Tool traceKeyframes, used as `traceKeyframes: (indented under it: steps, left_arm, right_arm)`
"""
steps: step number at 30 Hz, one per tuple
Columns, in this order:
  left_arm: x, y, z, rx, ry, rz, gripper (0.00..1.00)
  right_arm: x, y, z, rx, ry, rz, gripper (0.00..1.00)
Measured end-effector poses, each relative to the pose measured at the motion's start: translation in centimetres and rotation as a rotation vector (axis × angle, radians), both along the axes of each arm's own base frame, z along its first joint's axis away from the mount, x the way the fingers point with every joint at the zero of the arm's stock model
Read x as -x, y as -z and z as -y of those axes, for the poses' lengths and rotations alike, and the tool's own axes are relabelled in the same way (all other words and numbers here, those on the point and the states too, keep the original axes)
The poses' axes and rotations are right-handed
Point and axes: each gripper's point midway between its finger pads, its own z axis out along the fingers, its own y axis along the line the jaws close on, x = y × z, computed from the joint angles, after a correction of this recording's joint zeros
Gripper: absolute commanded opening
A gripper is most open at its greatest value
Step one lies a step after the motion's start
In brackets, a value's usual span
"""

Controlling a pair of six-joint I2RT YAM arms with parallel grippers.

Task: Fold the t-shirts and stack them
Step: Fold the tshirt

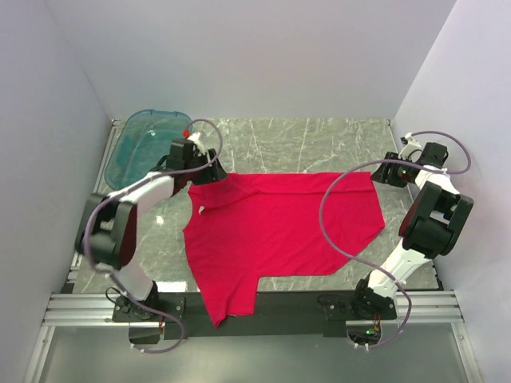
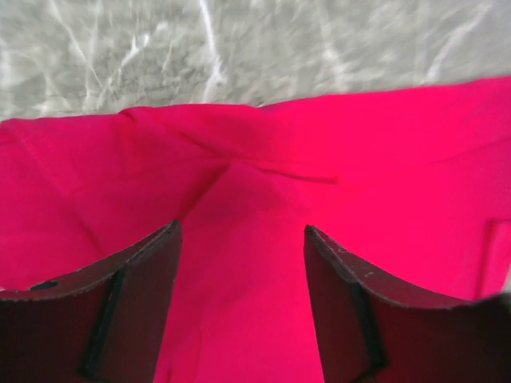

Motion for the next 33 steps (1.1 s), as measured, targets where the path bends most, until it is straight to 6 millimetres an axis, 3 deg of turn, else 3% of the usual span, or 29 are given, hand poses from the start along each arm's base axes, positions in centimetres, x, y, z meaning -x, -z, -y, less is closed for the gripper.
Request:
traceKeyframes:
  steps: [6,11,19,28,33]
  left_arm:
    - [-1.0,4.6,1.3,-0.065,0.062,-0.130,0.64]
    - [-0.3,6.4,2.4,-0.109,0.113,-0.180,0.61]
    - [0.6,7.2,2.7,-0.159,0.145,-0.208,0.50]
    - [0.2,7.5,2.0,-0.233,0.118,-0.191,0.54]
    - [-0.8,6.7,1.8,-0.266,0.113,-0.166,0.52]
  right_arm:
    - [1.1,-0.7,-1.2,-0.024,-0.034,0.009,0.57]
    - [1.4,-0.9,-1.7,-0.036,-0.048,0.014,0.57]
    - [1.6,-0.8,-1.9,-0.050,-0.053,0.012,0.57]
    - [1.6,-0.9,-2.0,-0.054,-0.055,0.014,0.57]
    - [1.6,-1.0,-1.9,-0.061,-0.056,0.018,0.57]
